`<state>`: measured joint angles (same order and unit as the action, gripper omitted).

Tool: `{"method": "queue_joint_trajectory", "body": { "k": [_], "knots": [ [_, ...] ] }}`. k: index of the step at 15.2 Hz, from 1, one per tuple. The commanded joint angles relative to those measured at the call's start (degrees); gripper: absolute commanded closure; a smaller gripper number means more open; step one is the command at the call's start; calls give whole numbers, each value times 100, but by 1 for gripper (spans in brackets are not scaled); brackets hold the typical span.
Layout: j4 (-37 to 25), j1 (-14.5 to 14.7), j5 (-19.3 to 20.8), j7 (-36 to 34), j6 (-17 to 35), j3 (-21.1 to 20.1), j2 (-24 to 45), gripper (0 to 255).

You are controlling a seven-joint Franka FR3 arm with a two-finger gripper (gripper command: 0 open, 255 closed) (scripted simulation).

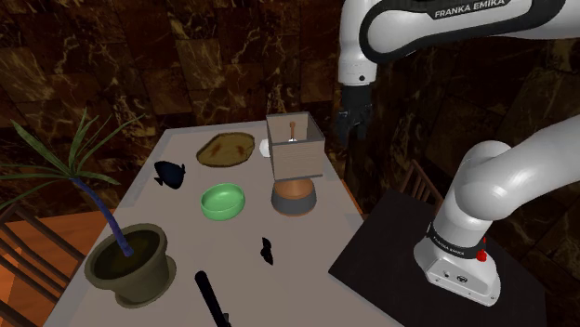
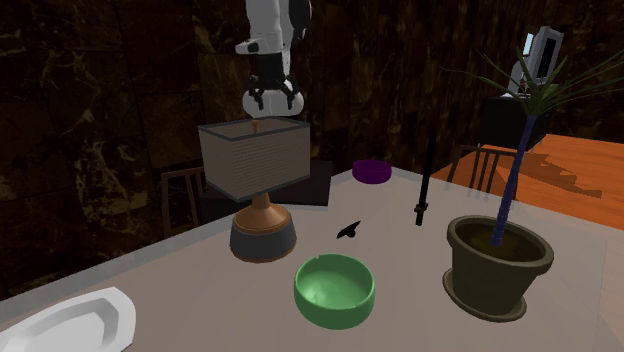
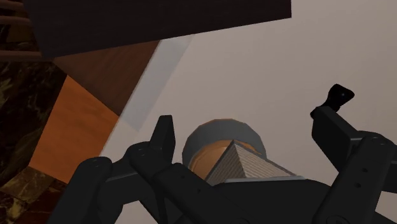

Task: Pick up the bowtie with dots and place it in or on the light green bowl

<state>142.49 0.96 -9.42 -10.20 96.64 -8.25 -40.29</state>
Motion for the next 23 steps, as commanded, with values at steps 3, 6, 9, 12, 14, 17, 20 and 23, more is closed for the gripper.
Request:
{"method": "queue_joint_trajectory", "body": {
  "k": [3, 6, 9, 12, 14, 17, 20, 23],
  "knots": [
    [386, 95, -287, -471, 775, -399, 269, 0],
    [547, 161, -481, -831, 1389, -726, 635, 0],
    [622, 204, -627, -1199, 2023, -1058, 1104, 0],
    [611, 213, -695, -1591, 2665, -1391, 1669, 0],
    [556, 200, -676, -1878, 3091, -1607, 2094, 0],
    [407, 147, -511, -2373, 3711, -1916, 2795, 0],
    [179, 83, -125, -2986, 4286, -2169, 3563, 0],
    [-130, 95, 509, -3743, 4775, -2278, 4379, 0]
  ]
}}
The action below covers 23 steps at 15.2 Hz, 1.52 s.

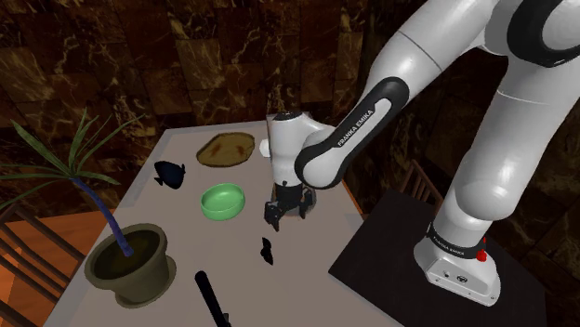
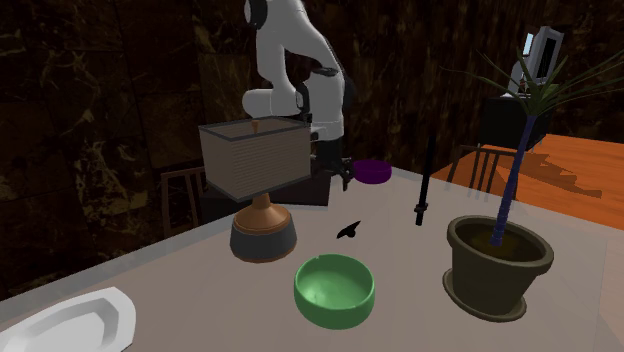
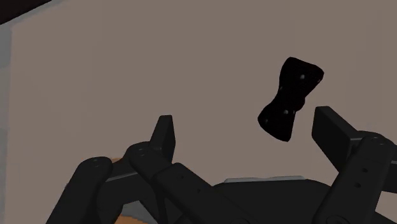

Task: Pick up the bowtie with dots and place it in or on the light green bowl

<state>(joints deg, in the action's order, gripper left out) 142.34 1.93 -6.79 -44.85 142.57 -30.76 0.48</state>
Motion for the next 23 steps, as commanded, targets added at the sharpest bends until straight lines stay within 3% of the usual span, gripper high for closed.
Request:
{"method": "queue_joint_trajectory", "body": {
  "k": [1, 5, 8, 16, 23],
  "knots": [
    [-238, 41, 495, -550, 318, -11, 576, 0],
    [-825, 448, 1436, -1570, 716, 312, 1623, 0],
    [-1292, 840, 1871, -2091, 884, 645, 2256, 0],
    [-1416, 1127, 2219, -2341, 1312, 976, 2819, 0],
    [-1416, 1128, 2218, -2341, 1311, 976, 2818, 0]
  ]
}}
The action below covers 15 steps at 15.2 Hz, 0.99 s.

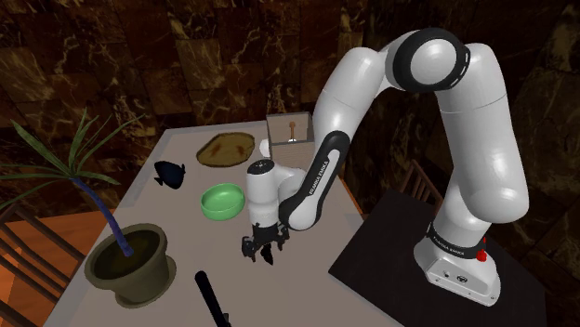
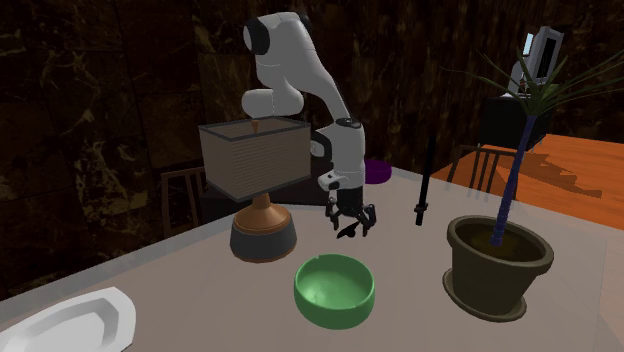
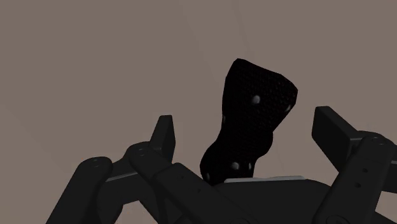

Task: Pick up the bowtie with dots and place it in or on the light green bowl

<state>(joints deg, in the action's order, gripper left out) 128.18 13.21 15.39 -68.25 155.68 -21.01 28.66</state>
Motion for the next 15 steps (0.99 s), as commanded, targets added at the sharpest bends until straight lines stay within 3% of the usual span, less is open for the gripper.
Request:
{"method": "queue_joint_trajectory", "body": {
  "k": [1, 10, 15],
  "knots": [
    [0, 0, 0, 0, 0, 0, 0, 255],
    [0, 0, 1, 0, 1, 0, 1, 255],
    [76, -171, -220, 142, -284, -218, -365, 255]
  ]
}}
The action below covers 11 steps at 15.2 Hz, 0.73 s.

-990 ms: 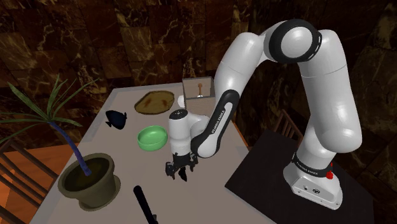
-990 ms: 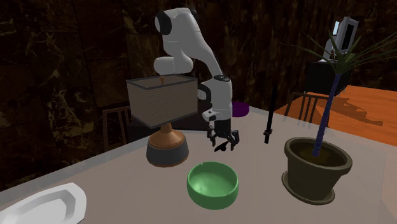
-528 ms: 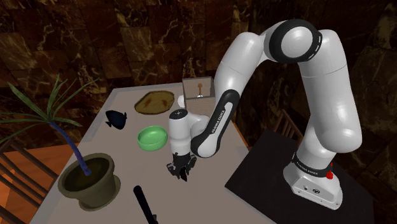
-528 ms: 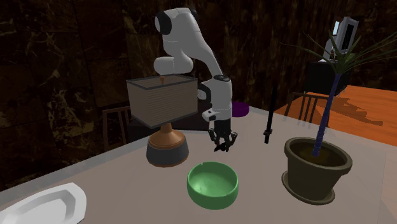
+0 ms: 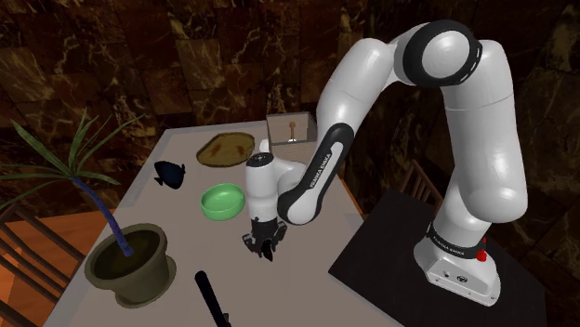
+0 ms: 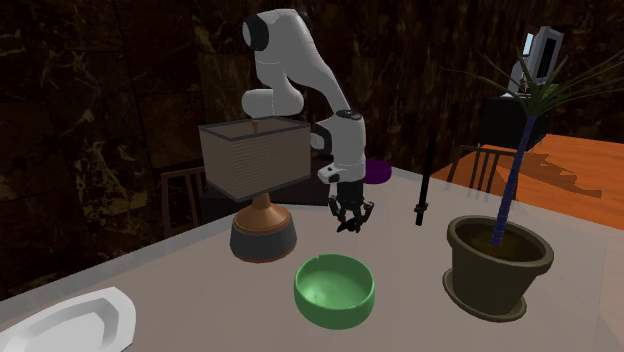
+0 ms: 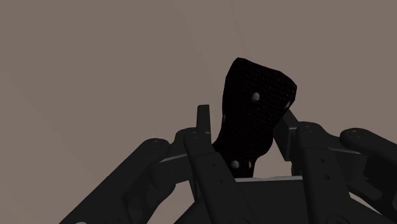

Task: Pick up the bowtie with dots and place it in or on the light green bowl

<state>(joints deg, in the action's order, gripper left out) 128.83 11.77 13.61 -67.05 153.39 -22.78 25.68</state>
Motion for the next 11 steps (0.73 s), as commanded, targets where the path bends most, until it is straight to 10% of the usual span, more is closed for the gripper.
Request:
{"method": "queue_joint_trajectory", "body": {
  "k": [1, 11],
  "knots": [
    [23, -59, -89, 52, -114, -82, -138, 255],
    [64, -340, -599, 377, -733, -449, -844, 255]
  ]
}}
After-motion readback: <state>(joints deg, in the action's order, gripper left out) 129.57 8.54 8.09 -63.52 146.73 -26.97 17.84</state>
